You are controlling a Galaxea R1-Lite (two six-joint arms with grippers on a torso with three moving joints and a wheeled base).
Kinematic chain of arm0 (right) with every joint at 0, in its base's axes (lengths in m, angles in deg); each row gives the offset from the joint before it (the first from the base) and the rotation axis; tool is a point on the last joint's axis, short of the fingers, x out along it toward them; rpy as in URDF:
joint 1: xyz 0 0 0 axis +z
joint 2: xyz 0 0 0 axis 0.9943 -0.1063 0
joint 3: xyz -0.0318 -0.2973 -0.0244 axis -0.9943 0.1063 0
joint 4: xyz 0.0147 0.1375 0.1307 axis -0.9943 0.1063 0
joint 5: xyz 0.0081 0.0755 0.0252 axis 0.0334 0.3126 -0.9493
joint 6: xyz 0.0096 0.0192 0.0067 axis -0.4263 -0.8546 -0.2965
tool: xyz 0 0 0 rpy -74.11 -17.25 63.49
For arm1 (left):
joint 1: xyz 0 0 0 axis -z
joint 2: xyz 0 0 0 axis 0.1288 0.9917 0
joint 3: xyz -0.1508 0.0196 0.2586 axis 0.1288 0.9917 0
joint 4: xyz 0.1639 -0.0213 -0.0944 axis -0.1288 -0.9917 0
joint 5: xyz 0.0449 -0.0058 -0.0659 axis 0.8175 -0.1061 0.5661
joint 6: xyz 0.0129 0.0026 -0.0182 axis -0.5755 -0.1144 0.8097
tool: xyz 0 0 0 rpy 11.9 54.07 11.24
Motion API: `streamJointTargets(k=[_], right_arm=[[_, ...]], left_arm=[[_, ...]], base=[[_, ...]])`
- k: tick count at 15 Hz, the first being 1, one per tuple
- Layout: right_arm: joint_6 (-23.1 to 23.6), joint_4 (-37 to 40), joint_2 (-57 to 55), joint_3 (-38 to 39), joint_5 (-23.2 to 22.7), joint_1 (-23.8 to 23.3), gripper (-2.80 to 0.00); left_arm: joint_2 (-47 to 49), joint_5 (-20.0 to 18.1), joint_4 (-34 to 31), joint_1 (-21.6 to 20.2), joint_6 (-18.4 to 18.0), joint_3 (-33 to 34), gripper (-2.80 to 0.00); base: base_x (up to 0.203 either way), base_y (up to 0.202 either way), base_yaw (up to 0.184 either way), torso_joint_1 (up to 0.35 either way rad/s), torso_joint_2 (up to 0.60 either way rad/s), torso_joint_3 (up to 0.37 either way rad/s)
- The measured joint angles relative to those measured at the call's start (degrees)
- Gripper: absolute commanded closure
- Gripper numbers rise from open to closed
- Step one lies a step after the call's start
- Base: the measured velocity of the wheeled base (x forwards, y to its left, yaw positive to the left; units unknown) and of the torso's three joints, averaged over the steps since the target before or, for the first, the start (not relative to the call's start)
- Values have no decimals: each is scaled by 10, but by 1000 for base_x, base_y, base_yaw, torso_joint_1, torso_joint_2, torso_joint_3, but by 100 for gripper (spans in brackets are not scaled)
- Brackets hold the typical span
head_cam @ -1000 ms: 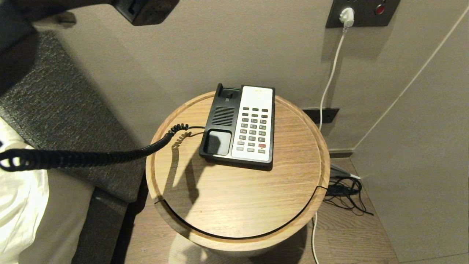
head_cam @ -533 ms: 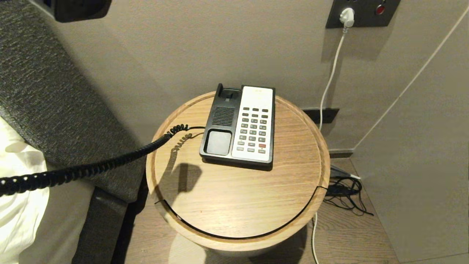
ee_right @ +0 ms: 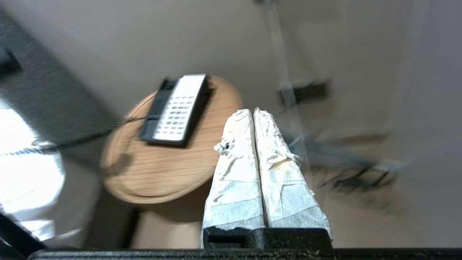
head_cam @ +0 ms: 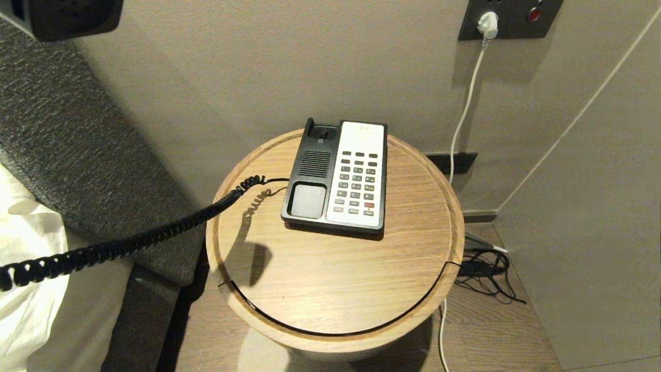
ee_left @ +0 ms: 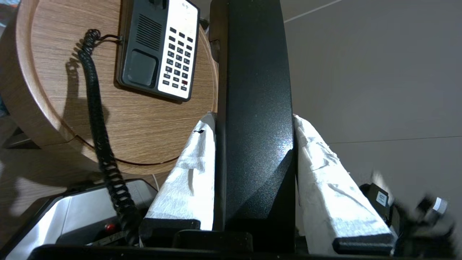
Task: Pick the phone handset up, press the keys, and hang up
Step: Dial the number
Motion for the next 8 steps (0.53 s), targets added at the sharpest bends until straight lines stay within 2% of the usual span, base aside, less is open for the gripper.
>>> streamJointTargets(k=[3,5,8], right_arm=[[-31,66,-203,-118,-90,16,0],[-52,116,-315,-159,-132,76,0],[-62,123,-442,-198,-103,194,0]], left_arm=[[0,0,1,-1,0,3,0],[-1,0,2,-2,0,6,0],[0,0,1,-2,0,6,0]], base=[[0,0,0,0,0,0],[0,0,0,0,0,0],[0,0,0,0,0,0]])
